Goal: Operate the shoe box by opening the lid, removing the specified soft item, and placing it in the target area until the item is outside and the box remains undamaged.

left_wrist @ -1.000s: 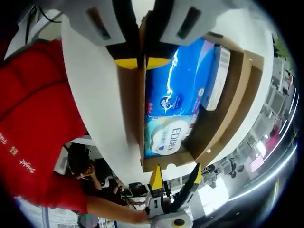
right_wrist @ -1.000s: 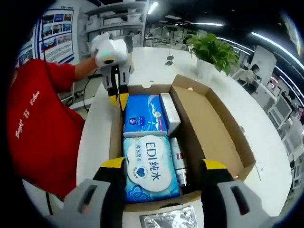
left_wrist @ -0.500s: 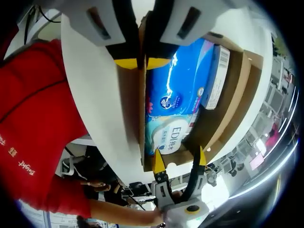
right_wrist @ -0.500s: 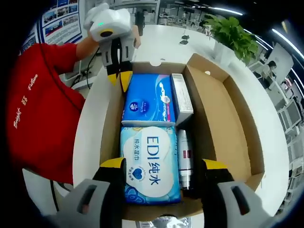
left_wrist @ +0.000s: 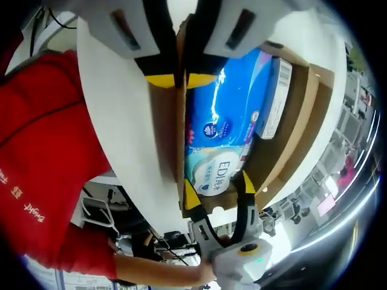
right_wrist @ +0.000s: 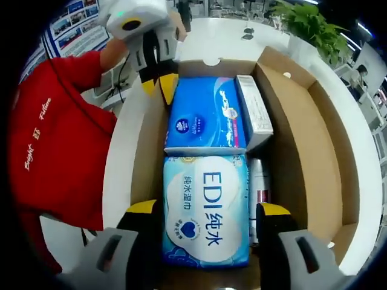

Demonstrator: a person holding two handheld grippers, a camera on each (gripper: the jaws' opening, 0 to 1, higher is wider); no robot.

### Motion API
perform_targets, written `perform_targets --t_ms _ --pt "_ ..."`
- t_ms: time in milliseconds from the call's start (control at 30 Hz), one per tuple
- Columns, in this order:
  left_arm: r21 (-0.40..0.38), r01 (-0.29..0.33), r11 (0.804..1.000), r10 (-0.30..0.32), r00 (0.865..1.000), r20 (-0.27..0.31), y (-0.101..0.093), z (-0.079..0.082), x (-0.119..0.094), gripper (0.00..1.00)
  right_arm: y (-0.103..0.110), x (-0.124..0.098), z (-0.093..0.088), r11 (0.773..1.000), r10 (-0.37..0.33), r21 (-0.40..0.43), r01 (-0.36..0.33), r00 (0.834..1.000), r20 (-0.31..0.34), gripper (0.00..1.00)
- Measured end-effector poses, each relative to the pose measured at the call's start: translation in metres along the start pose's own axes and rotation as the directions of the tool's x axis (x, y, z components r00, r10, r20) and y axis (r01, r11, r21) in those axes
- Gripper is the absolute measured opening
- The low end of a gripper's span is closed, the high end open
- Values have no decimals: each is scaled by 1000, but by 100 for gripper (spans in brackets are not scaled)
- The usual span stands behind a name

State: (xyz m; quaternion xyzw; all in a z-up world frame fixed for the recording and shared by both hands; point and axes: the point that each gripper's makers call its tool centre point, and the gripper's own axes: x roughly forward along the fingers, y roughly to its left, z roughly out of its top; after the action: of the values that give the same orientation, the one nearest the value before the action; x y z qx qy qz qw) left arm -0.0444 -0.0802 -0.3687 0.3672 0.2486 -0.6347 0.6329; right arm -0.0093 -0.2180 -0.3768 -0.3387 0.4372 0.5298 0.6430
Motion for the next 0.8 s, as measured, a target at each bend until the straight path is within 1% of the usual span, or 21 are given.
perform_targets --t_ms 67,200,300,400,433,600,733,800 --pt "2 -2 1000 2 1000 1 1 -1 0 3 -2 3 -4 1000 -6 -18 5 1000 -31 67" --pt "4 -5 1000 5 1000 2 1 -2 1 3 -3 4 -9 1000 -6 -13 5 999 -49 67" --pt "4 -4 1000 4 1000 2 1 -2 1 3 -4 8 -14 1000 -2 -28 0 997 -80 67" --pt "3 -3 1000 3 1000 1 0 0 1 3 -3 10 -14 1000 0 -30 -3 997 -81 66" --pt "3 -3 1000 3 1000 2 1 -2 2 3 -3 12 -15 1000 2 -27 -4 997 -82 66" --pt "6 -6 1000 6 1000 4 1 -3 2 3 1 20 -17 1000 14 -25 -16 995 -104 65" --pt "10 -5 1000 5 1000 5 0 -1 1 3 2 19 -16 999 13 -30 -17 992 -126 63" --pt "8 -4 1000 4 1000 5 1 -3 2 3 2 20 -17 1000 12 -24 -16 991 -131 64"
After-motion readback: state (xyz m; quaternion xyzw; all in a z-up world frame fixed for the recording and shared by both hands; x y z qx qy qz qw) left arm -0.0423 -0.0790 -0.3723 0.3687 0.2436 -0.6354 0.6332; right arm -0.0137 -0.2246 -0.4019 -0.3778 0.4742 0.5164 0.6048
